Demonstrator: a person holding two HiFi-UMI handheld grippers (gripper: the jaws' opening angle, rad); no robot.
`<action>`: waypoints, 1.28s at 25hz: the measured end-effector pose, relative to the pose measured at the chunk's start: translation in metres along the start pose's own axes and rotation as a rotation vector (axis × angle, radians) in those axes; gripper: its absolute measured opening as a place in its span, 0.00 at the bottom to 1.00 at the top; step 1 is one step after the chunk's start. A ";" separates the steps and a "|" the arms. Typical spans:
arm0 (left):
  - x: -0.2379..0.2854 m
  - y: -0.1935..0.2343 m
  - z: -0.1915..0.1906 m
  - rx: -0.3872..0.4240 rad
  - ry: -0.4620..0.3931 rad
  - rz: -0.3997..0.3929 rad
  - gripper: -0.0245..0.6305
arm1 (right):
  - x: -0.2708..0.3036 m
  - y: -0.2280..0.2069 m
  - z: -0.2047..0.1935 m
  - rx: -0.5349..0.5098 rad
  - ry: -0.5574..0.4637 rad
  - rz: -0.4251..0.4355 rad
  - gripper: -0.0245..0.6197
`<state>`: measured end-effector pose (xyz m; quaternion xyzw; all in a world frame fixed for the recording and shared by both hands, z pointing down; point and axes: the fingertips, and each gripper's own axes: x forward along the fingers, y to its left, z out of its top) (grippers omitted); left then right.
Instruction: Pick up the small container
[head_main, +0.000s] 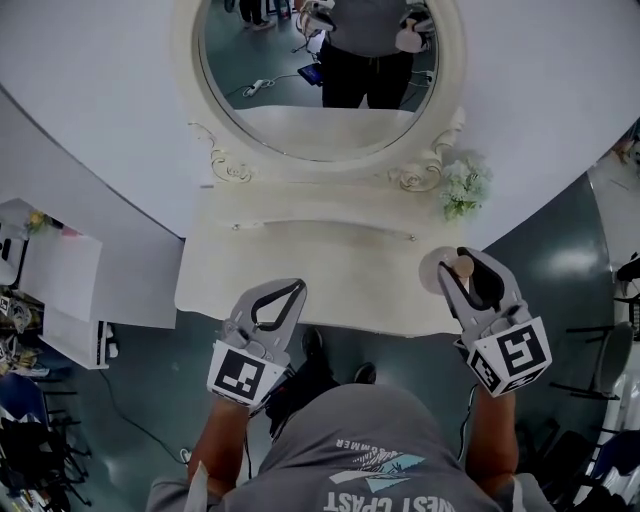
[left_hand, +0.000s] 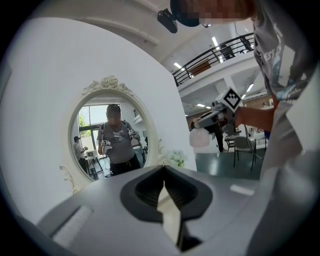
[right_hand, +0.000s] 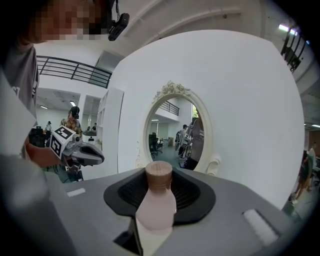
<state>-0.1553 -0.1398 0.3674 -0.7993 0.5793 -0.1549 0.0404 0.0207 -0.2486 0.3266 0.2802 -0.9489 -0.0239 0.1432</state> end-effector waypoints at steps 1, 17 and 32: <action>-0.002 -0.001 0.001 -0.001 -0.002 0.000 0.04 | -0.003 0.001 0.003 -0.004 -0.005 0.000 0.26; -0.025 -0.022 0.005 -0.030 0.006 0.023 0.04 | -0.041 0.024 0.017 -0.048 -0.042 0.023 0.26; -0.026 -0.041 0.008 -0.023 0.010 0.007 0.04 | -0.059 0.023 0.010 -0.053 -0.036 0.009 0.26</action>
